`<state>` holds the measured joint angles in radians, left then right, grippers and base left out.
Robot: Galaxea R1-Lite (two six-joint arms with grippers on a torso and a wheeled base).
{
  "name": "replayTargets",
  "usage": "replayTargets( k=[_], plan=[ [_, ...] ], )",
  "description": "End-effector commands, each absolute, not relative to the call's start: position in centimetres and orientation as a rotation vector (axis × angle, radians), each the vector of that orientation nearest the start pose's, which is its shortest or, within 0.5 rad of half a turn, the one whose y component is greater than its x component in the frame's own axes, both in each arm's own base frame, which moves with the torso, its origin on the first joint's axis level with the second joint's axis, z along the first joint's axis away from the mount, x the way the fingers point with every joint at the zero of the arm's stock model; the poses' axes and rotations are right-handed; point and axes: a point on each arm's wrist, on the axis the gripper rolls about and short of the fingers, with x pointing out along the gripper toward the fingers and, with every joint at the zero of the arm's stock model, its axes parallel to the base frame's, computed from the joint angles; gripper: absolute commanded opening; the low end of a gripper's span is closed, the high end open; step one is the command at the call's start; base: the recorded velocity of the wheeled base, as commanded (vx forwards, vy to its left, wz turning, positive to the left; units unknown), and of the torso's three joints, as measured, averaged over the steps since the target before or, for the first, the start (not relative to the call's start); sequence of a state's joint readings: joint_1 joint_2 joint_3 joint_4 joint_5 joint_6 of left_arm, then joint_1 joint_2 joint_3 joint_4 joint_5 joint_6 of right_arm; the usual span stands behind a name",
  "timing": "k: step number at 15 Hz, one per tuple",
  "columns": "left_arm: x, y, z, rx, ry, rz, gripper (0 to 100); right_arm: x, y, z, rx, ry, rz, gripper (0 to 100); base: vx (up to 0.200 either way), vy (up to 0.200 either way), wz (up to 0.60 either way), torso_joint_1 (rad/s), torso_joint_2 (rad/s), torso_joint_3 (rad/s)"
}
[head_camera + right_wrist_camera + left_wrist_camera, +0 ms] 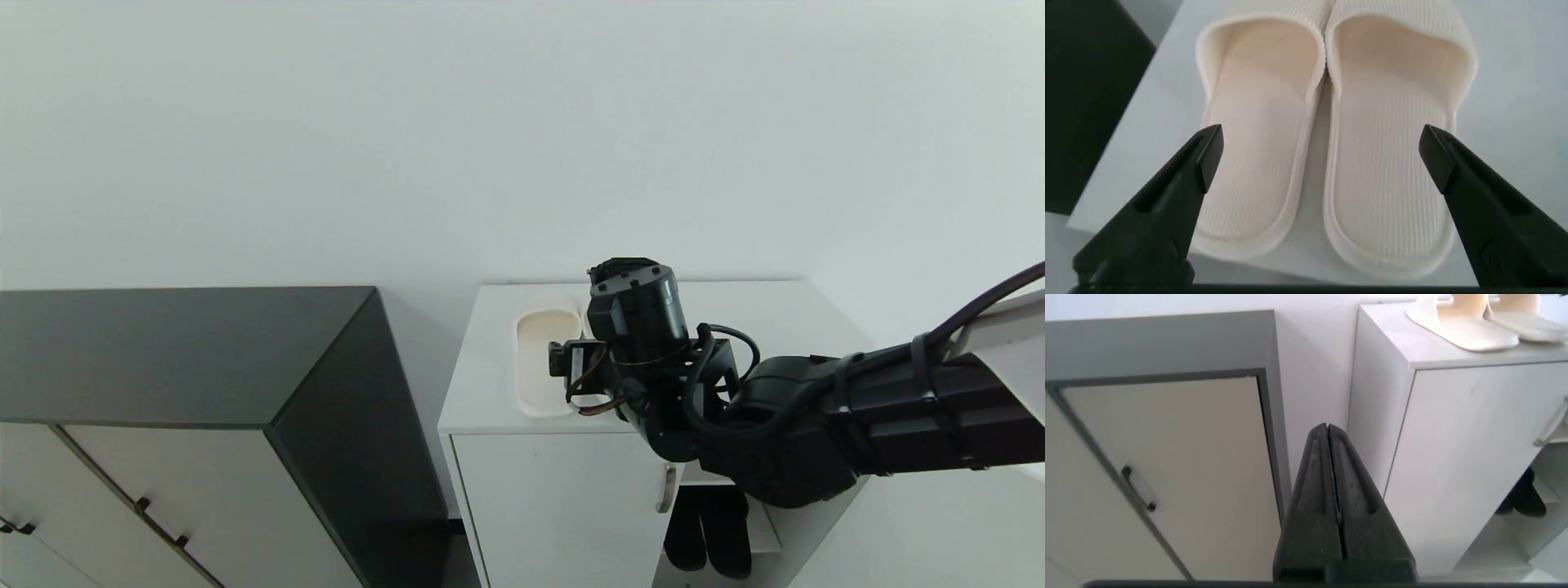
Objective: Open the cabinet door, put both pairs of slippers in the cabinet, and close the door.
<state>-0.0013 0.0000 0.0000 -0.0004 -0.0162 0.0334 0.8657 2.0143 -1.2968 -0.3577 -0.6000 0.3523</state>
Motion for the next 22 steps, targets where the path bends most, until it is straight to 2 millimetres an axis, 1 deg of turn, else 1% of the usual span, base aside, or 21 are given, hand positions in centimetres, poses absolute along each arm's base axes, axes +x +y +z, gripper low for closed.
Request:
replayTargets(
  k=[1, 3, 6, 9, 12, 14, 16, 19, 20, 22],
  plan=[
    [-2.3, 0.0, 7.6, 0.034, -0.002, -0.018, 0, 27.8, 30.7, 16.6, 0.097, 0.306, 0.215, 100, 0.0, 0.0, 0.0, 0.0, 0.0, 0.0],
    [-2.3, 0.0, 7.6, 0.034, -0.002, -0.018, 0, 28.4, 31.0, 15.8, 0.054, 0.293, 0.218, 100, 0.0, 0.0, 0.0, 0.0, 0.0, 0.0],
    [-2.3, 0.0, 7.6, 0.034, -0.002, -0.018, 0, 30.2, 31.5, 15.1, 0.07, 0.269, 0.2, 100, 0.0, 0.0, 0.0, 0.0, 0.0, 0.0],
    [-2.3, 0.0, 7.6, 0.032, 0.0, -0.017, 0, 31.0, 32.0, 14.3, 0.069, 0.271, 0.193, 100, 0.0, 0.0, 0.0, 0.0, 0.0, 0.0],
    [-2.3, 0.0, 7.6, 0.032, -0.002, -0.018, 0, 32.2, 32.0, 14.2, 0.063, 0.257, 0.178, 100, 0.0, 0.0, 0.0, 0.0, 0.0, 0.0],
    [-2.3, 0.0, 7.6, 0.032, -0.002, -0.018, 0, 33.7, 32.1, 13.9, 0.071, 0.247, 0.158, 100, 0.0, 0.0, 0.0, 0.0, 0.0, 0.0],
    [-2.3, 0.0, 7.6, 0.032, -0.002, -0.017, 0, 34.6, 32.1, 13.8, 0.077, 0.238, 0.147, 100, 0.0, 0.0, 0.0, 0.0, 0.0, 0.0],
    [-2.3, 0.0, 7.6, 0.032, 0.0, -0.018, 0, 35.4, 32.1, 13.4, 0.06, 0.233, 0.141, 100, 0.0, 0.0, 0.0, 0.0, 0.0, 0.0],
    [-2.3, 0.0, 7.6, 0.032, -0.002, -0.017, 0, 35.5, 32.2, 13.4, 0.057, 0.23, 0.14, 0, 0.0, 0.0, 0.0, 0.0, 0.0, 0.0],
    [-2.3, 0.0, 7.6, 0.032, 0.0, -0.017, 0, 35.7, 32.3, 13.1, 0.056, 0.231, 0.139, 0, 0.0, 0.0, 0.0, 0.0, 0.0, 0.0]
  ],
)
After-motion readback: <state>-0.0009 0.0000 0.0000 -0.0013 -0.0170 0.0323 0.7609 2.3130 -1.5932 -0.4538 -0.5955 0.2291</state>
